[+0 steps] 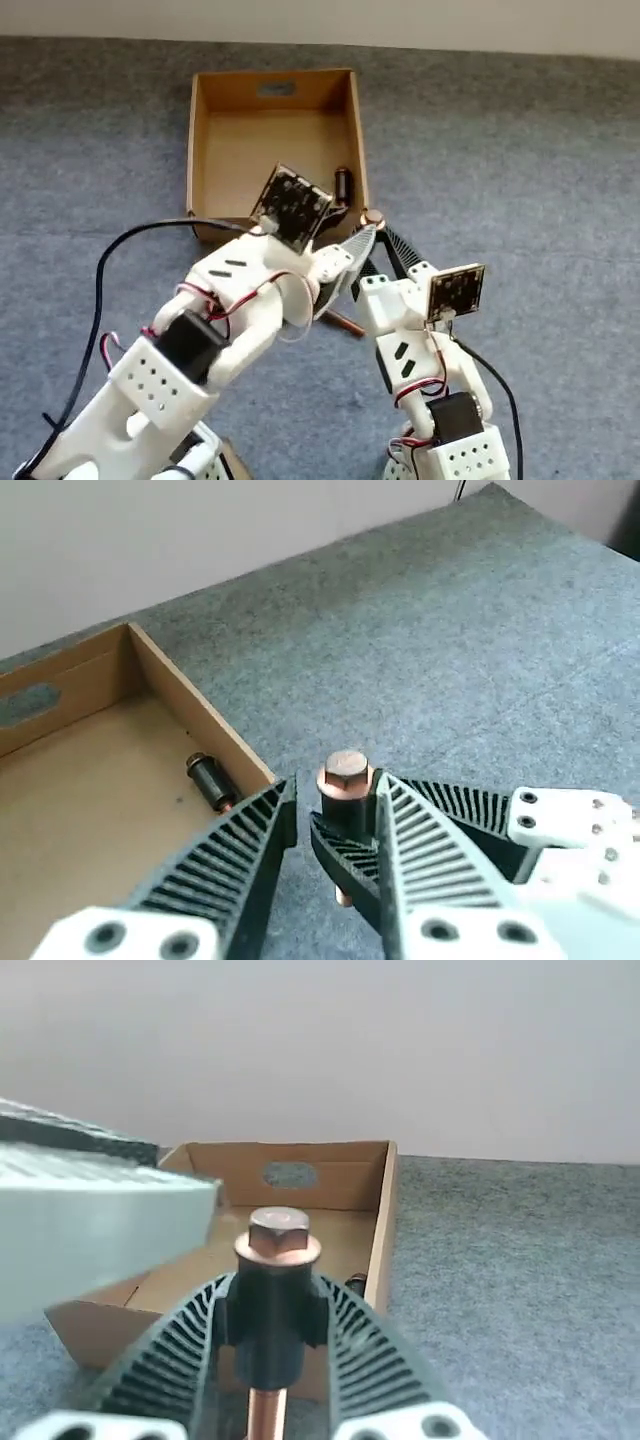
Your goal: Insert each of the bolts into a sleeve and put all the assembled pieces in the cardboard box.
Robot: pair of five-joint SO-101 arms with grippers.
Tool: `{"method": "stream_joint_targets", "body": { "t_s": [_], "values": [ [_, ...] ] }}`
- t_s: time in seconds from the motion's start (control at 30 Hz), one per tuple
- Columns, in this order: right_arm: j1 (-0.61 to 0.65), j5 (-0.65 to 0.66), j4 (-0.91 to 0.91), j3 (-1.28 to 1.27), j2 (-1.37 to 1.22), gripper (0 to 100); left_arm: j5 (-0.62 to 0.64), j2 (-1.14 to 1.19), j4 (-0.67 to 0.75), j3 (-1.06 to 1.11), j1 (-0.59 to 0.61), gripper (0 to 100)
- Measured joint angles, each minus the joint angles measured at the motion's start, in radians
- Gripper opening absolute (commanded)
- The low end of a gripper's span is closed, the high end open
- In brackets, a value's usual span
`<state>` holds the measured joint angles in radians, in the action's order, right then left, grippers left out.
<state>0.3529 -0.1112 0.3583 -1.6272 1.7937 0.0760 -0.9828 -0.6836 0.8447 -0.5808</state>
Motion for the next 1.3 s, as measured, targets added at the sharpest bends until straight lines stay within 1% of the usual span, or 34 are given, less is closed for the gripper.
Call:
{"method": "stream_joint_targets", "body": {
  "t_s": [0.1,0.2,0.27,0.4,0.5,0.6,0.73,0.83,1.0,1.1,1.2,1.3],
  "values": [
    [0.002,0.000,0.000,0.000,0.002,0.5,0.000,-0.066,0.000,0.061,0.009,14],
    [0.002,0.000,0.000,0.000,0.002,0.5,0.000,-0.117,0.000,0.107,0.074,14],
    [0.002,0.000,0.000,0.000,0.002,0.5,0.000,-0.143,0.000,0.133,0.150,14],
    [0.000,0.000,0.000,0.000,0.002,0.5,0.000,-0.153,-0.005,0.201,0.345,14],
    [-0.005,0.000,0.000,0.000,0.002,0.5,0.002,-0.138,-0.005,0.285,0.439,14],
    [-0.002,0.000,0.058,0.000,0.002,0.5,0.000,-0.103,-0.005,0.364,0.465,14],
    [-0.002,0.000,0.110,0.000,0.002,0.6,-0.003,-0.063,0.002,0.381,0.483,14],
    [-0.003,0.000,0.110,0.000,0.002,0.8,-0.014,-0.048,0.058,0.430,0.539,14],
    [-0.003,0.000,0.110,0.000,0.002,0.9,-0.015,-0.048,0.215,0.568,0.649,14],
    [-0.002,0.000,0.112,0.031,0.000,1.0,-0.017,-0.048,0.290,0.624,0.657,14],
    [-0.002,0.000,0.112,0.129,0.000,1.0,-0.017,-0.048,0.322,0.643,0.661,14],
    [-0.002,0.063,0.112,0.239,-0.003,1.0,-0.017,-0.048,0.327,0.646,0.661,14]
  ]
}}
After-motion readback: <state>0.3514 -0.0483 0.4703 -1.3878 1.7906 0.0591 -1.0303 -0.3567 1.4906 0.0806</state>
